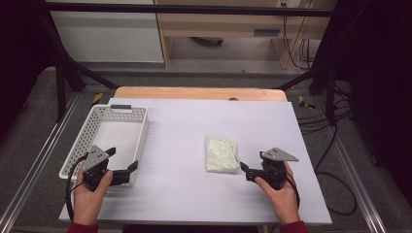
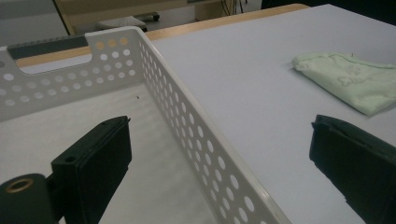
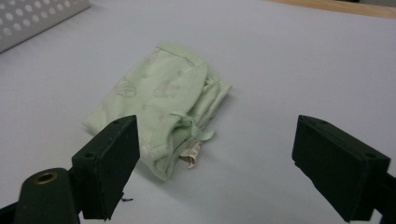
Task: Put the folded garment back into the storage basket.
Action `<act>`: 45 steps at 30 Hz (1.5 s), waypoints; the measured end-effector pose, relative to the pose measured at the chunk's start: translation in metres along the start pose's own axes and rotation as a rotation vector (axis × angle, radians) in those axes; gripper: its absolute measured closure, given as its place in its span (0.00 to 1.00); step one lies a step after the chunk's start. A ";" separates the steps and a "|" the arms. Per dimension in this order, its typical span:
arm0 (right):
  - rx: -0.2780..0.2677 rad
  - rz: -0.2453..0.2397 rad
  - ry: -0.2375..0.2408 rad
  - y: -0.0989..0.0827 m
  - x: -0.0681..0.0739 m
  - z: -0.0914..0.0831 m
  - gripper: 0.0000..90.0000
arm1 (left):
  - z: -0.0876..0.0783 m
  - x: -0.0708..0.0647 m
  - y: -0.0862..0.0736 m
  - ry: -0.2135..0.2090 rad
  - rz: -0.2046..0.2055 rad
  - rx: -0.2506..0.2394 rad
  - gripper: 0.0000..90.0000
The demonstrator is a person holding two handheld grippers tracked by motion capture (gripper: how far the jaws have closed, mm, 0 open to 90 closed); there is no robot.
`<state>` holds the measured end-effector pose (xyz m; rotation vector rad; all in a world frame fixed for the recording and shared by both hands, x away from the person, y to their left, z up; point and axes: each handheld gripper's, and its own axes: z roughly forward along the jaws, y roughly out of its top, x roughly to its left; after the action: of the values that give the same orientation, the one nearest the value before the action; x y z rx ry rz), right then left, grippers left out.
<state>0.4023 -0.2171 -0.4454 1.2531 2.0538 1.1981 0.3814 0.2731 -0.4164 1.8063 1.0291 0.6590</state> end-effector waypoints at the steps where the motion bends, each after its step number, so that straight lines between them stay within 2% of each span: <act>1: 0.008 -0.009 0.000 0.001 0.002 0.001 0.17 | 0.000 0.000 0.000 0.000 0.000 0.000 0.06; 7: 0.046 -0.058 0.026 0.013 0.016 0.012 0.19 | 0.001 0.000 -0.001 -0.001 0.000 0.003 0.06; 16: 0.070 -0.102 0.057 0.024 0.030 0.022 0.20 | 0.002 0.000 -0.002 -0.015 -0.005 0.008 0.06; 19: 0.080 -0.124 0.083 0.030 0.040 0.028 0.21 | 0.002 0.000 -0.002 -0.015 -0.004 0.007 0.06; 24: 0.090 -0.164 0.113 0.037 0.052 0.033 0.25 | 0.001 0.002 -0.002 -0.034 -0.035 -0.006 0.06; 26: 0.095 -0.183 0.125 0.039 0.059 0.036 0.27 | 0.000 0.003 -0.002 -0.027 -0.031 -0.004 0.06; 30: 0.117 -0.220 0.150 0.041 0.071 0.043 0.35 | -0.001 0.004 -0.002 -0.011 -0.025 -0.001 0.06; 34: 0.130 -0.233 0.172 0.038 0.079 0.048 0.39 | -0.001 0.004 -0.003 -0.010 -0.023 0.006 0.06; 45: 0.171 -0.298 0.185 0.029 0.092 0.057 0.51 | 0.001 0.003 -0.004 -0.011 -0.023 0.015 0.06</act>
<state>0.4129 -0.1052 -0.4445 0.8900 2.4188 1.0503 0.3827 0.2763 -0.4203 1.8071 1.0489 0.6287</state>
